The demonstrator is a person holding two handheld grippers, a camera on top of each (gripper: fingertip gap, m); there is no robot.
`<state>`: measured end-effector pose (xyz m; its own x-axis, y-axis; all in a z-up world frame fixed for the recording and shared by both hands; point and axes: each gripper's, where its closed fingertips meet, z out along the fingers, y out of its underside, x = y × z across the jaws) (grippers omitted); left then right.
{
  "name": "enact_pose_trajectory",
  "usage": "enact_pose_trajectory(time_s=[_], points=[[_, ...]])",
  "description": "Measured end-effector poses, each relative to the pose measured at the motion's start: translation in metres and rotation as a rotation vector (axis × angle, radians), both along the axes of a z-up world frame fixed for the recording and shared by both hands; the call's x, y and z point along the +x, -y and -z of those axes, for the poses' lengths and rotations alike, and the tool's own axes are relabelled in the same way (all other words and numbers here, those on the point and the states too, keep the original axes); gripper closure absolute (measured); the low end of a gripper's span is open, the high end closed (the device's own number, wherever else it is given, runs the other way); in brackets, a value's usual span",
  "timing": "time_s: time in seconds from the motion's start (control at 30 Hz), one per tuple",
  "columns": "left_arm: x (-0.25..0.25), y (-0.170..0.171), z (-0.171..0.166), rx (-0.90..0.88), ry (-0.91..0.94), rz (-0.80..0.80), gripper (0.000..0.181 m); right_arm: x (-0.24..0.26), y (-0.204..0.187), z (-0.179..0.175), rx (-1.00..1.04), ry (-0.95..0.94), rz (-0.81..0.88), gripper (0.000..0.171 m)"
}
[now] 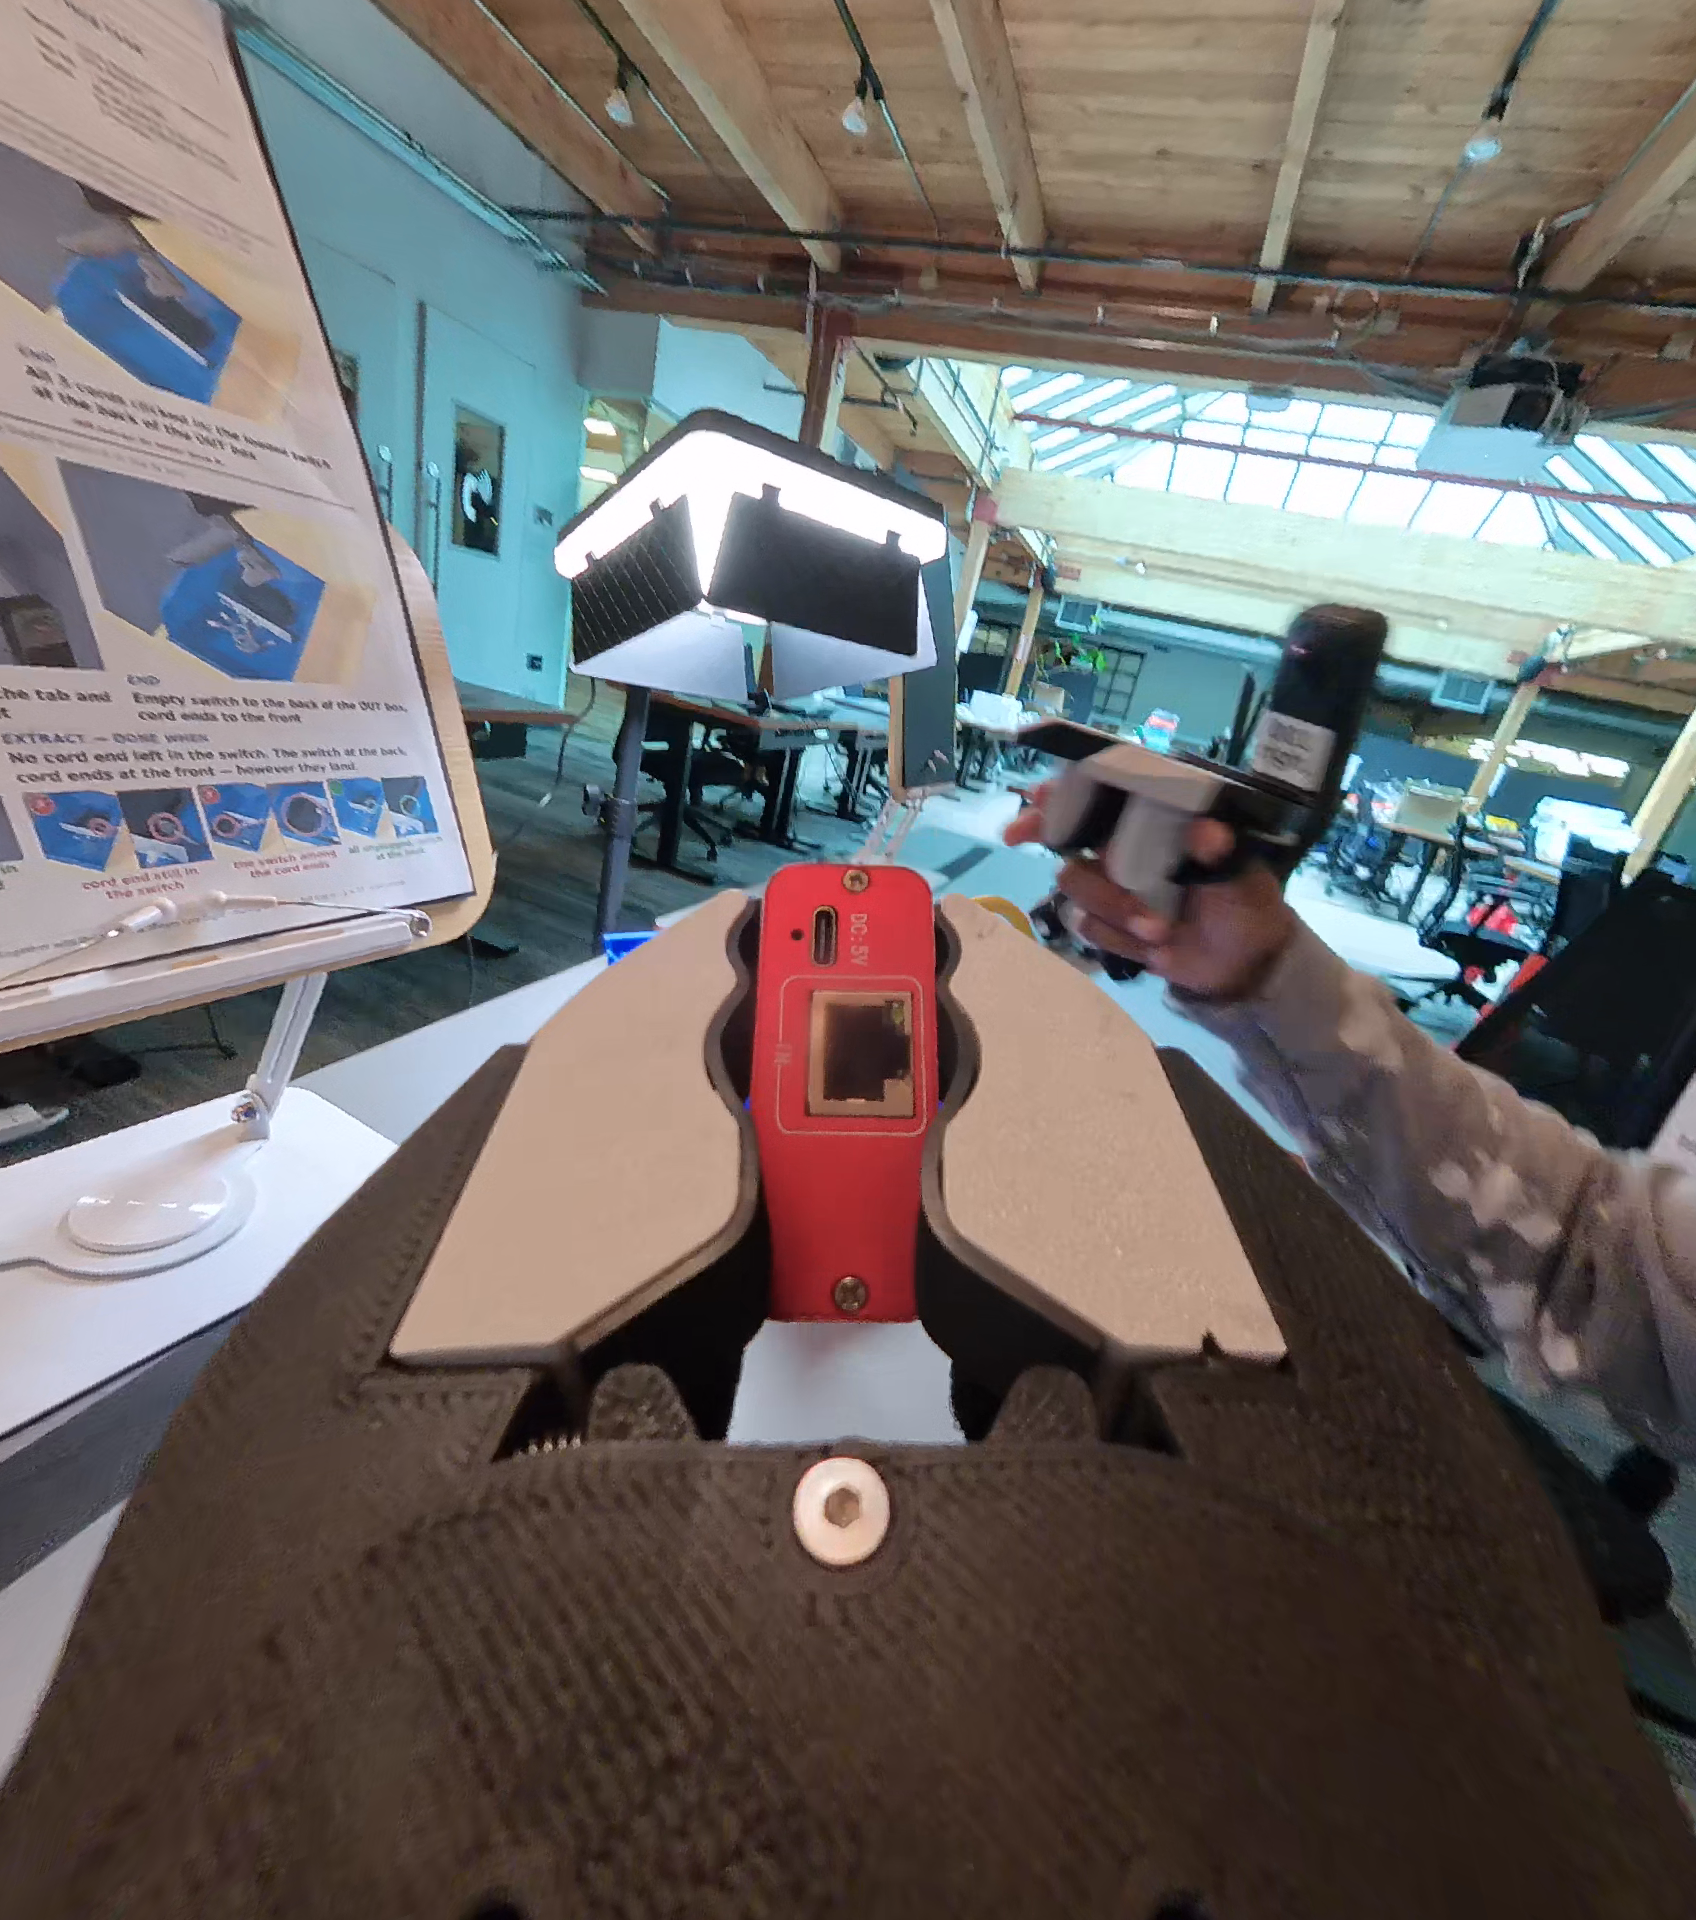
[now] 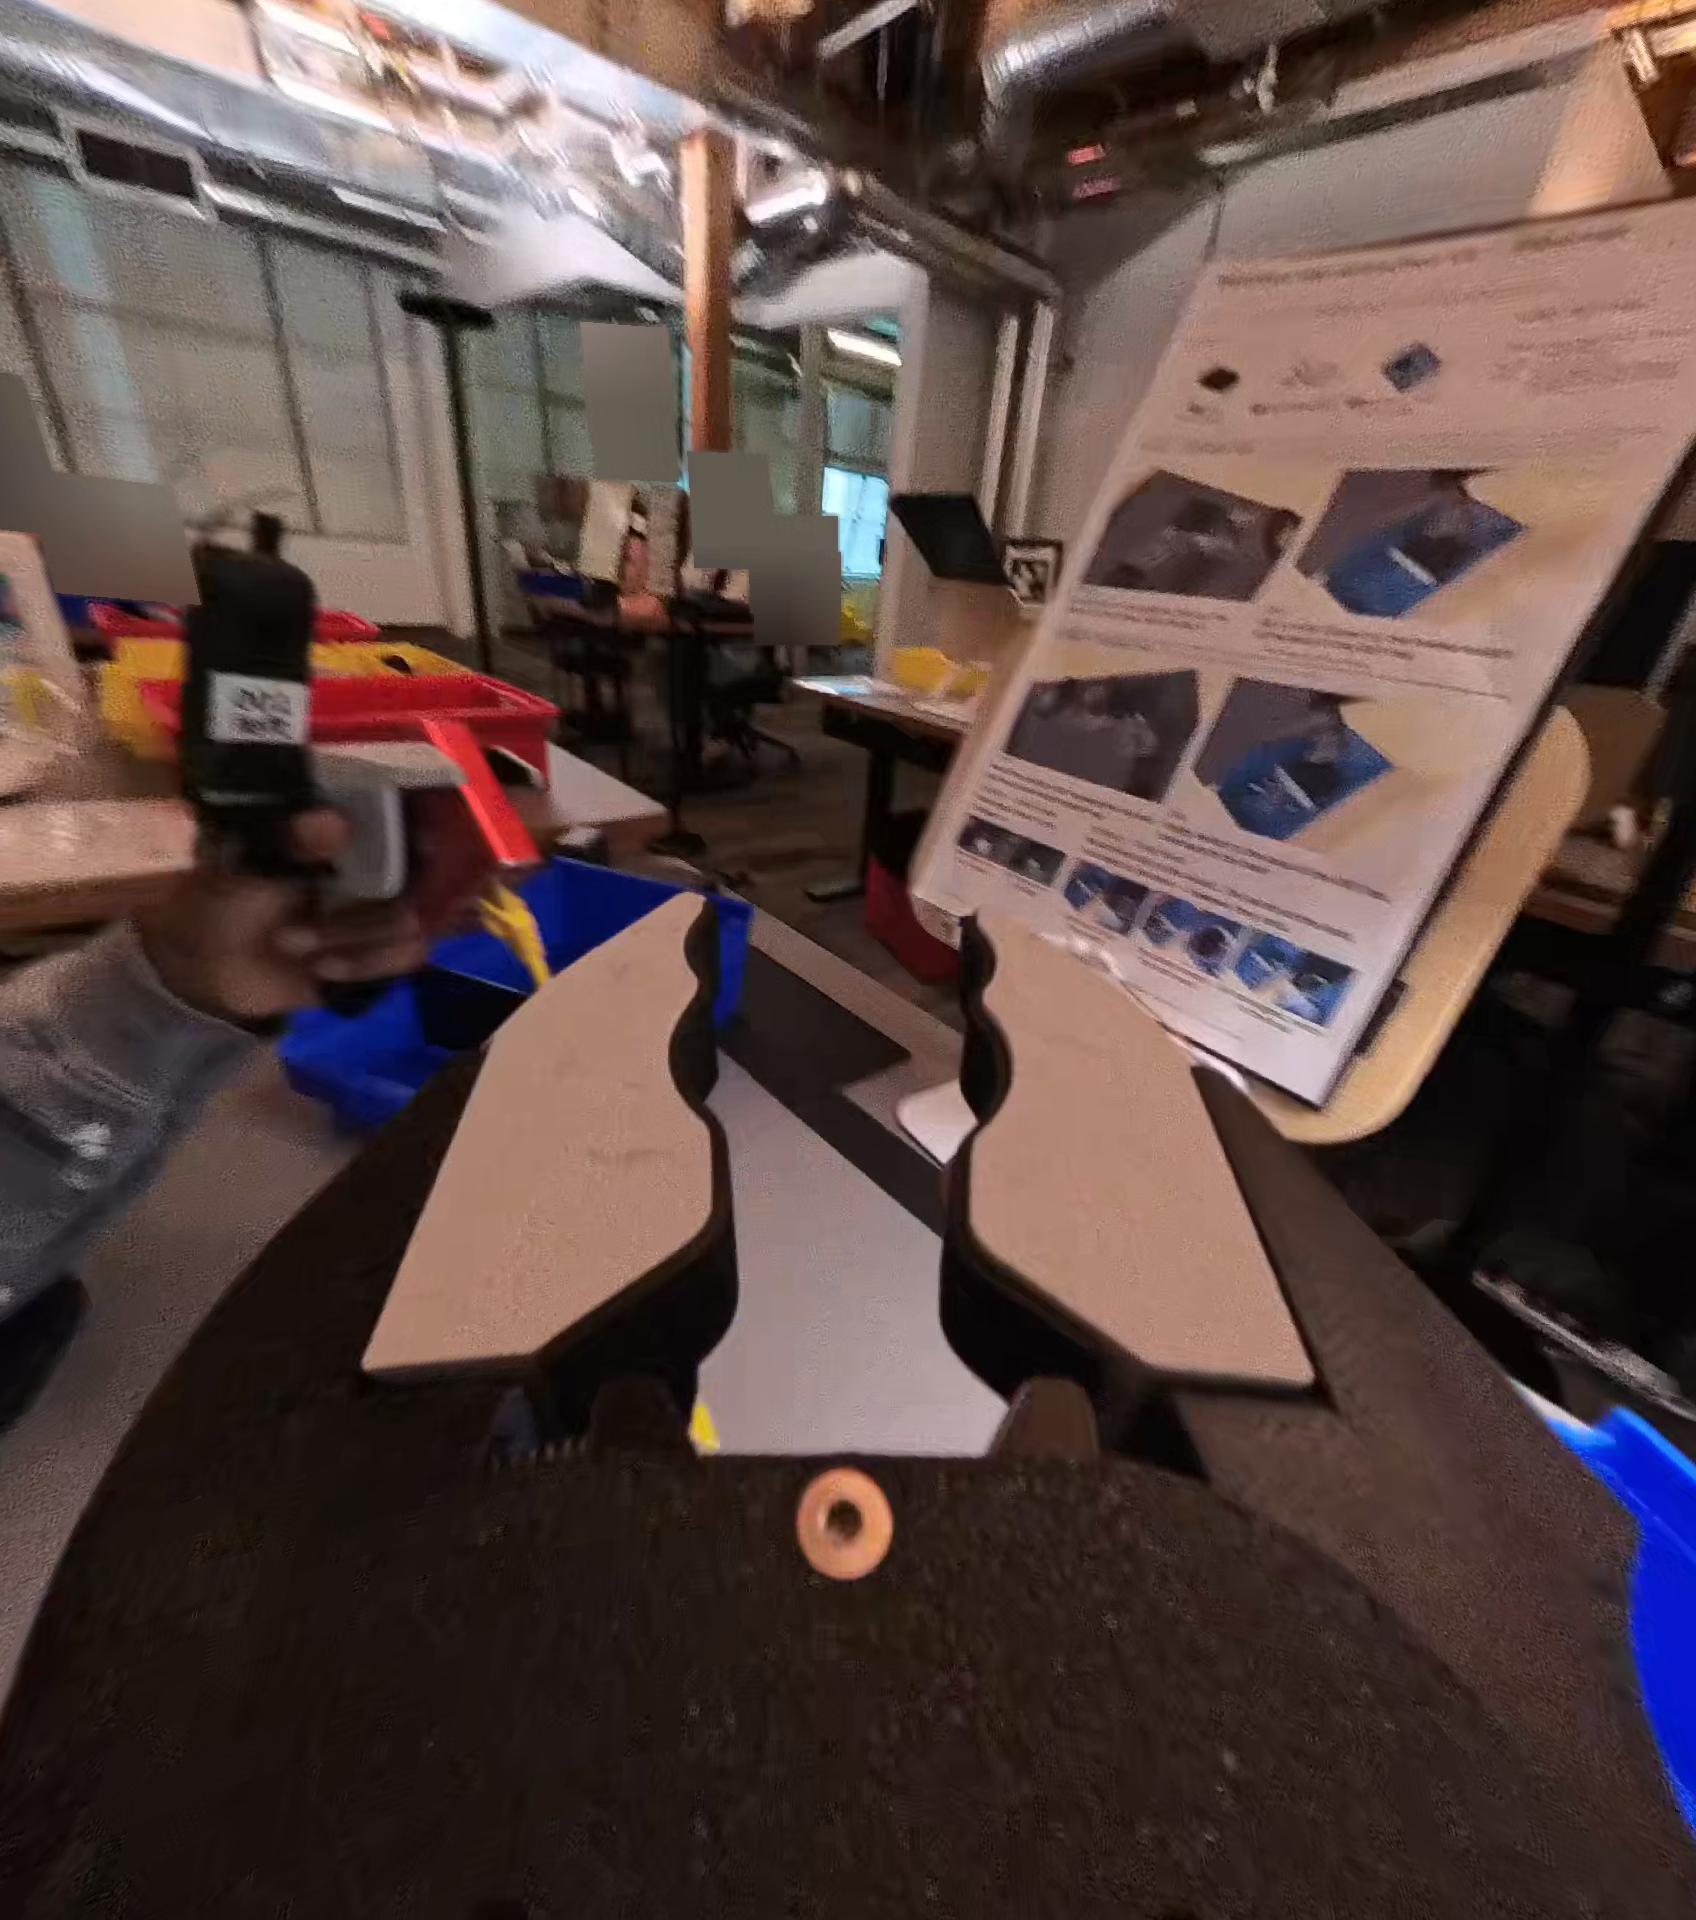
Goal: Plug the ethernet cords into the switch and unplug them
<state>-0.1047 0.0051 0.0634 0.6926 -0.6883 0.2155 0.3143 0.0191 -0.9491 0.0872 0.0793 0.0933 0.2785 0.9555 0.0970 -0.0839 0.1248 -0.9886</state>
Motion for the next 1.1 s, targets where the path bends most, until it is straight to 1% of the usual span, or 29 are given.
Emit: enact_pose_trajectory(time_s=[0.07, 0.1, 0.2, 0.27, 0.33, 0.4, 0.5, 0.57, 0.63, 0.7, 0.77, 0.8, 0.9, 1.0, 1.1], points=[[-0.004, -0.002, -0.003, 0.02, 0.044, -0.032, 0.151, -0.025, 0.058, -0.011, 0.0, -0.097, -0.151, 0.134], [-0.005, -0.003, -0.004, 0.028, 0.069, -0.044, 0.151, -0.041, 0.084, -0.007, 0.0, -0.103, -0.217, 0.136], [-0.009, -0.002, -0.01, 0.064, 0.156, -0.069, 0.152, -0.099, 0.141, 0.03, -0.086, -0.047, -0.377, 0.138], [-0.01, 0.0, -0.015, 0.096, 0.214, -0.08, 0.151, -0.134, 0.157, 0.061, -0.207, -0.032, -0.439, 0.137], [-0.012, 0.005, -0.022, 0.131, 0.28, -0.079, 0.152, -0.162, 0.154, 0.085, -0.298, -0.035, -0.436, 0.132], [-0.014, 0.012, -0.029, 0.167, 0.358, -0.061, 0.152, -0.174, 0.135, 0.086, -0.365, -0.095, -0.413, 0.126], [-0.012, 0.024, -0.041, 0.238, 0.458, -0.012, 0.152, -0.17, 0.106, 0.055, -0.451, -0.256, -0.431, 0.124], [-0.004, 0.03, -0.046, 0.267, 0.493, 0.052, 0.152, -0.162, 0.098, 0.037, -0.425, -0.304, -0.44, 0.123], [0.008, 0.033, -0.047, 0.276, 0.505, 0.105, 0.152, -0.152, 0.096, 0.023, -0.385, -0.342, -0.453, 0.131], [0.022, 0.036, -0.046, 0.279, 0.502, 0.154, 0.152, -0.143, 0.096, 0.02, -0.353, -0.33, -0.458, 0.139], [0.038, 0.037, -0.043, 0.265, 0.476, 0.186, 0.152, -0.133, 0.098, 0.018, -0.319, -0.321, -0.474, 0.147], [0.044, 0.037, -0.042, 0.256, 0.463, 0.199, 0.152, -0.128, 0.1, 0.016, -0.299, -0.319, -0.487, 0.146], [0.06, 0.039, -0.039, 0.203, 0.395, 0.276, 0.152, -0.115, 0.109, 0.009, -0.237, -0.269, -0.531, 0.152], [0.076, 0.043, -0.032, 0.121, 0.273, 0.374, 0.15, -0.102, 0.114, 0.0, -0.216, -0.244, -0.566, 0.155], [0.088, 0.049, -0.023, 0.078, 0.099, 0.389, 0.148, -0.097, 0.118, 0.0, -0.238, -0.207, -0.611, 0.155]])
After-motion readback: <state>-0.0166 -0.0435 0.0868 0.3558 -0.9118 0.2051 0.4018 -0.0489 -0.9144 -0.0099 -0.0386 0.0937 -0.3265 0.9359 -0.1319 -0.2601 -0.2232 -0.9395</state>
